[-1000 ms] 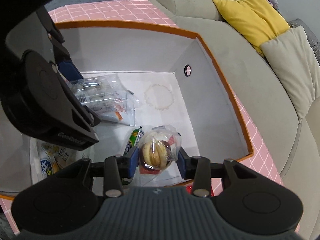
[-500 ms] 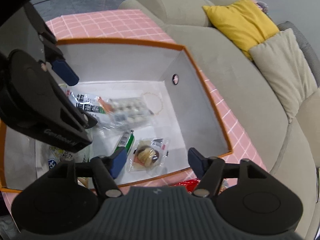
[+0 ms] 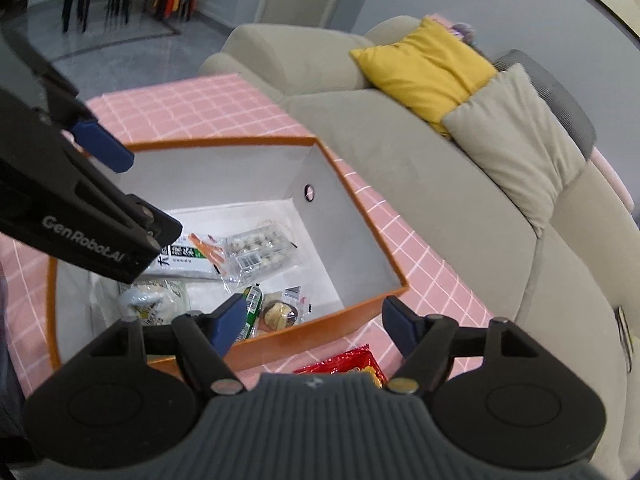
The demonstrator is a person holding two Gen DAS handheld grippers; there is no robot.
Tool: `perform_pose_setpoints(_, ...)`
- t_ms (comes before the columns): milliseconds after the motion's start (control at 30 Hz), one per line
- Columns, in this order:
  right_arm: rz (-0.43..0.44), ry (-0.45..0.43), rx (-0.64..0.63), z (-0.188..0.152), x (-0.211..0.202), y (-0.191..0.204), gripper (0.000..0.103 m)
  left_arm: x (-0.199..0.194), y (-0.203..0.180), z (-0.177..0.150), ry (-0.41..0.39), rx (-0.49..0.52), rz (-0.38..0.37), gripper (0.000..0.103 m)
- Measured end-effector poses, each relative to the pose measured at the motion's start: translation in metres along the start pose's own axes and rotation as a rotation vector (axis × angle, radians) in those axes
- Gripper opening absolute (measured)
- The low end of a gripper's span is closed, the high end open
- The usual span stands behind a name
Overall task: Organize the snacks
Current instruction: 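Release the candy bag into the box with the left tool while the right tool releases the cookie bag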
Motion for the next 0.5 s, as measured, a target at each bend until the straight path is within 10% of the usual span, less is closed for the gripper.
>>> perform_pose_setpoints(500, -0.073, -0.112, 0.279, -0.066, -0.066, -0.006, 0.073, -0.038, -0.037, -0.043, -0.088, -0.03, -0.086, 0.08)
Point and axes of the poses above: each gripper's, at about its wrist camera, not at the fingertips, and x roughly the way its jaws point, y to its left, z to its top, the point moved 4 cm from there along x, roughly the way its jaws point, and after that the axes turned 3 degrees about -x, right-handed, at the moved point
